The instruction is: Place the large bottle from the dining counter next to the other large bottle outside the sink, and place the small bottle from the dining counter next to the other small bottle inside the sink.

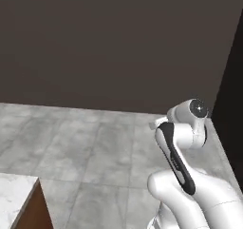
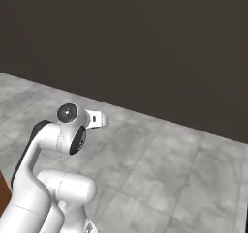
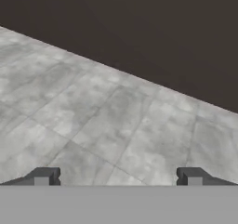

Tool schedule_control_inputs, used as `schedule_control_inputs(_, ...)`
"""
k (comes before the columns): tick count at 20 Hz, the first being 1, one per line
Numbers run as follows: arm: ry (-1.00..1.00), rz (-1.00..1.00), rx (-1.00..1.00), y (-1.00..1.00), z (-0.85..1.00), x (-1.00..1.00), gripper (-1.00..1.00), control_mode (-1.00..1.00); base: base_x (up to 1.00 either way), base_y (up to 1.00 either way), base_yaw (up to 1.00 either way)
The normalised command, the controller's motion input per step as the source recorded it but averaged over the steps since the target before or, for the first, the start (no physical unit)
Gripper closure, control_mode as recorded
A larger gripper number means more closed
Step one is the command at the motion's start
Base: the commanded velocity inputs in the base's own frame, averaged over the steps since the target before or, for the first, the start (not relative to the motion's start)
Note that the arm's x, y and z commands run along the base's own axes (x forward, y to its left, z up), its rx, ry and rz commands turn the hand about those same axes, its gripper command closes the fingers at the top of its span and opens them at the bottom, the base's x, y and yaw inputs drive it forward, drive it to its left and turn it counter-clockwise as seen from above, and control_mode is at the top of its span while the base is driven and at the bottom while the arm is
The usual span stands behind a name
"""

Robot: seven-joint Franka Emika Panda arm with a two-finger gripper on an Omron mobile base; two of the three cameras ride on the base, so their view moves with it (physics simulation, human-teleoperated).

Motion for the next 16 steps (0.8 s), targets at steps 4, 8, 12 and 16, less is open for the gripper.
schedule_control_inputs(4,0.0,0.0,0.0,0.0,0.0,0.0,-1.0,1.0,0.95,0.04,0.65)
schedule_control_inputs(8,0.0,0.0,0.0,0.0,0.0,0.0,-1.0,1.0,1.0,0.0,0.66)
schedule_control_inputs(12,0.0,0.0,0.0,0.0,0.0,0.0,-1.0,1.0,0.96,-0.14,0.58)
schedule_control_inputs(16,0.0,0.0,0.0,0.0,0.0,0.0,-1.0,1.0,0.99,-0.46,0.55)
